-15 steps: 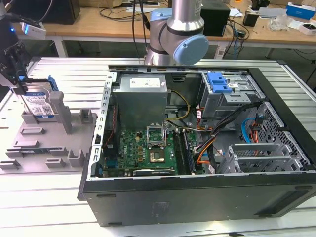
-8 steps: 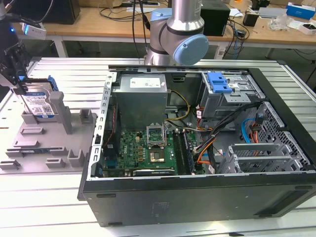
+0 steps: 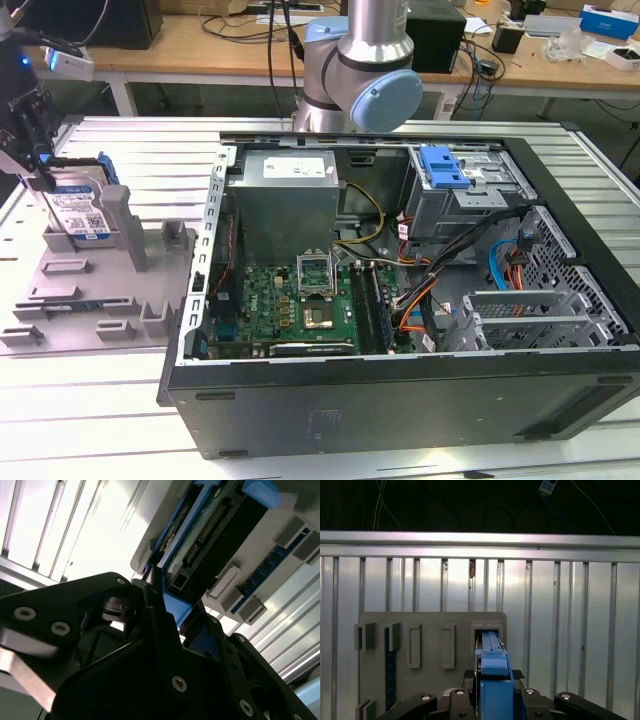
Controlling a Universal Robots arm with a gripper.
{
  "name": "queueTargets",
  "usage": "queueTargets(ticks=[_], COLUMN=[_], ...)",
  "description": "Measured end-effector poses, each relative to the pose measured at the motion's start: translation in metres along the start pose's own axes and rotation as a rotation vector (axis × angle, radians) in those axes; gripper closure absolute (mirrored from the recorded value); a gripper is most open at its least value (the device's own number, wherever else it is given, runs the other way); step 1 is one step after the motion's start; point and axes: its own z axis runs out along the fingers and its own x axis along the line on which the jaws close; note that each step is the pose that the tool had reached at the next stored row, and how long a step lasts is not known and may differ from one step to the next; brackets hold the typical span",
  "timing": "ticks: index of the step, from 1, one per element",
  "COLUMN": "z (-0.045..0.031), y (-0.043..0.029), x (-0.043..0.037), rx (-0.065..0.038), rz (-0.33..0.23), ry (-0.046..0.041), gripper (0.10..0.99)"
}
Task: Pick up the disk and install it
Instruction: 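Pick up the disk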
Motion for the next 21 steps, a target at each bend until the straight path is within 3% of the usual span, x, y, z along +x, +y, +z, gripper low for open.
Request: queueTargets(ticks=[9, 21], z=[0.0003, -0.0039], y=[0.0, 0.0], x=[0.0001, 0.0008], rx=[0.0, 0.004], rz=[0.004, 0.004], ry=[-0.0006, -0.0131], gripper=[0.718, 0.718])
